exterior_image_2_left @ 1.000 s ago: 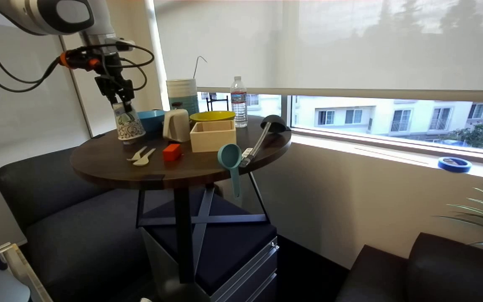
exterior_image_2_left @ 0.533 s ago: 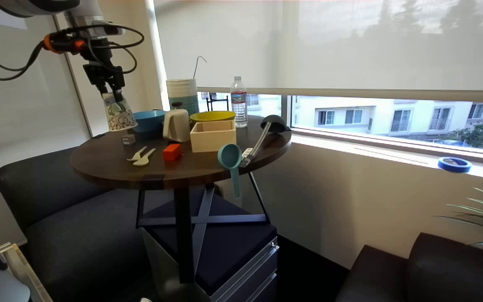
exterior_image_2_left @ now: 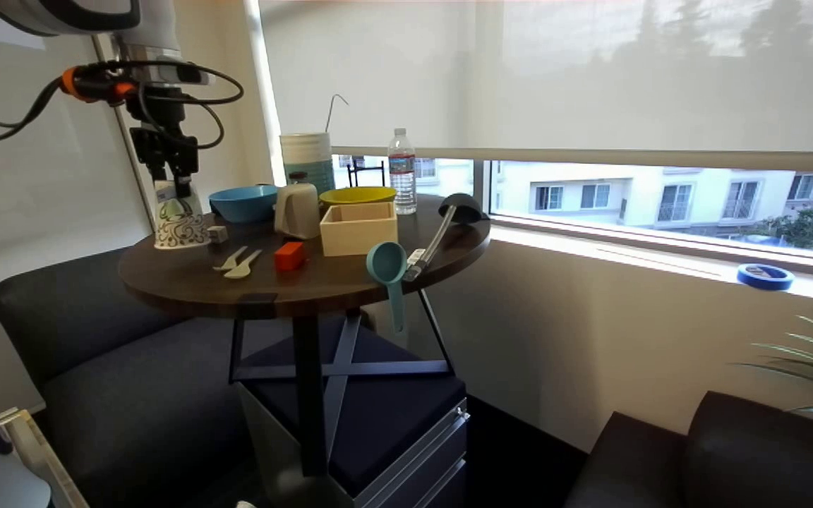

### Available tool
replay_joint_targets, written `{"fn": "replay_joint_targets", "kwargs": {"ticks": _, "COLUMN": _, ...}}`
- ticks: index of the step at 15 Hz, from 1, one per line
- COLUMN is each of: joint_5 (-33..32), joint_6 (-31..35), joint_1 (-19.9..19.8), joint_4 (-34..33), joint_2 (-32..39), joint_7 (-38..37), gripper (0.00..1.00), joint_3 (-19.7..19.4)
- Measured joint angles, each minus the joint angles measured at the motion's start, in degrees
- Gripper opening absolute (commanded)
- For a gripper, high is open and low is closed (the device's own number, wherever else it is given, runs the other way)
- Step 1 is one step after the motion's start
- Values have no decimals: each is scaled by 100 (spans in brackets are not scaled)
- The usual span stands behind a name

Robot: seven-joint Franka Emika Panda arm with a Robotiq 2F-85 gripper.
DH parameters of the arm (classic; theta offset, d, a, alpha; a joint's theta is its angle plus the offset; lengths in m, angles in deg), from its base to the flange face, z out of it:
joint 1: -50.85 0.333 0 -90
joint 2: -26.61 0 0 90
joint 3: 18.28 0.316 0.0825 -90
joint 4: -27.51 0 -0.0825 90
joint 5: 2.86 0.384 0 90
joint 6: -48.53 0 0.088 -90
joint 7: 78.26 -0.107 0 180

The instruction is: Pick up the paper cup and move it to the right

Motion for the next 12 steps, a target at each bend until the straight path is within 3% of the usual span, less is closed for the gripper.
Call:
{"fn": "replay_joint_targets", "kwargs": {"ticks": 2, "joint_5": 16, "joint_6": 23, "joint_1": -2, "joint_4": 149, "joint_2": -5, "joint_7": 44, "gripper": 38, "joint_3": -82}}
{"fn": "replay_joint_targets", "kwargs": {"ticks": 3, "joint_5": 22, "joint_6": 47, "joint_1": -2, "joint_4": 225, "joint_2": -5, "joint_7": 66, "gripper": 88, "joint_3": -110}}
{"fn": "replay_joint_targets", "kwargs": {"ticks": 6, "joint_5": 40, "joint_6": 88, "joint_1": -3, "joint_4": 294, "joint_2": -15, "joint_7": 126, "gripper": 99, "joint_3": -155}}
{"fn": "replay_joint_targets", "kwargs": {"ticks": 12, "joint_5": 47, "joint_6": 296, "joint_1": 97, "joint_4": 62, "joint_2": -122, "joint_7": 401, "gripper": 100, "joint_3": -84}}
